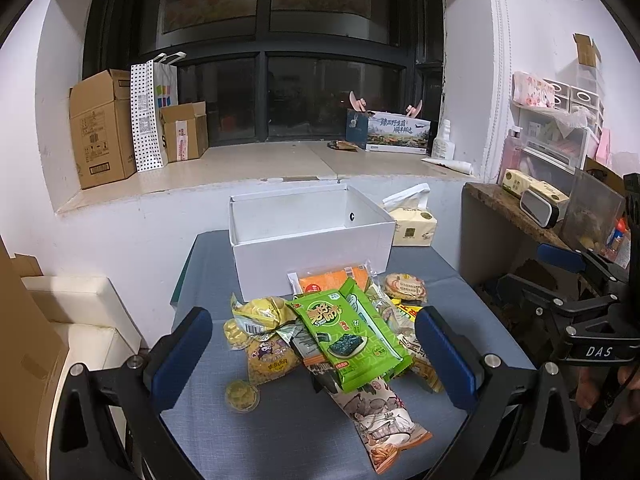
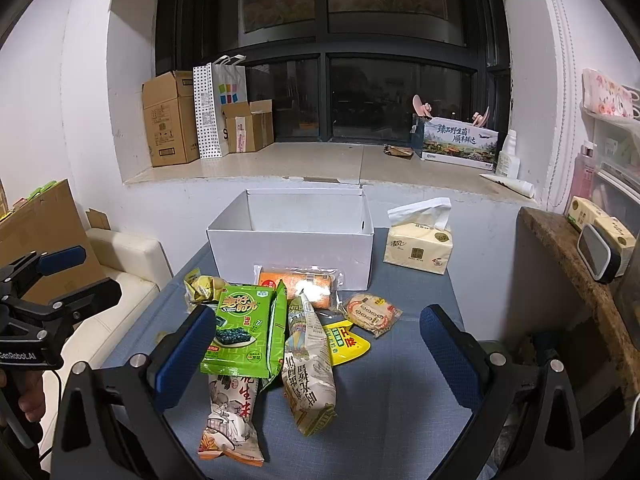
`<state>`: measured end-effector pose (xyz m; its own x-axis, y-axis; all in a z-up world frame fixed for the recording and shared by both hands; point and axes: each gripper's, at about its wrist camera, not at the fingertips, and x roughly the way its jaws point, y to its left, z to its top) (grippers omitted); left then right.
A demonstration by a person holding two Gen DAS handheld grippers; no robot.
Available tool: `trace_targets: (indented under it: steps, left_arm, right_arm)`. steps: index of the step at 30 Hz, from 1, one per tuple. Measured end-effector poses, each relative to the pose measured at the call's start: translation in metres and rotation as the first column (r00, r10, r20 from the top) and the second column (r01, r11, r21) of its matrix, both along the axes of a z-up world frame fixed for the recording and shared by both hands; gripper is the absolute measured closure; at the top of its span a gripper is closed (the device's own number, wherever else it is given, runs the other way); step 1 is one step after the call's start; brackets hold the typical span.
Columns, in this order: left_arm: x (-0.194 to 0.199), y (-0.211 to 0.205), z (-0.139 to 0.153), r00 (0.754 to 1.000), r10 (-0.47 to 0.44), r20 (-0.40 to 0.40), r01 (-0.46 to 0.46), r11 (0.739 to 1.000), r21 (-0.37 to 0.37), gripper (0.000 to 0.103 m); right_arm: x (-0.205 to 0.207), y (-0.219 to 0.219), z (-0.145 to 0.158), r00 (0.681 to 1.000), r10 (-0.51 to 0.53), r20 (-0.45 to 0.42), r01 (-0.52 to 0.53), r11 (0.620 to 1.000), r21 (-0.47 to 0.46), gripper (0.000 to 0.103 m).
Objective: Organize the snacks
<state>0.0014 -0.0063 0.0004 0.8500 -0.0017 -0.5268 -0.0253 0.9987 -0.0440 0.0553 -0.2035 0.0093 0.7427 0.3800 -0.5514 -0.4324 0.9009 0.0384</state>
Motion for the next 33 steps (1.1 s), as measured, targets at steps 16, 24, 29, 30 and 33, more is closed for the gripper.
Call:
trace_targets:
  steps: [16,24,29,30,33]
  left_arm:
    - [-0.0008,0.0020,0.0005,1.000,0.008,0.003,-0.008,1.000,-0.001,0.000]
    - [-0.0012,0.0000,0.0007,1.000,0.003,0.002,-0.003,1.000,0.002,0.000]
    - [-0.0015,0.0002,0.0011,1.000,0.007,0.002,-0.007,1.000,0.002,0.000]
    - [-0.0015,0.0000,0.0008,1.000,0.005,0.002,-0.005,1.000,0.001,0.000]
    - [-0.0014,-0.0003,0.0007,1.000,0.005,0.001,-0.005,1.000,0.002,0.000]
  right_arm:
    - [-0.0002,-0.0008,-0.0012,1.000,-0.002,-0.012,0.002,1.000,0.002,0.000]
    - [0.0006,-0.0016,-0.0003,1.000,-0.004,-0.015,0.004,1.000,0.004,0.000]
    - [0.0005,-0.0021,-0.0007,1.000,-0.004,-0.017,0.004,1.000,0.004,0.000]
    - [0.0007,-0.0024,-0.0004,1.000,-0.005,-0.018,0.005,1.000,0.005,0.000]
    - [0.0012,-0.0027,-0.0004,1.000,-0.006,-0.020,0.006,1.000,0.005,0.000]
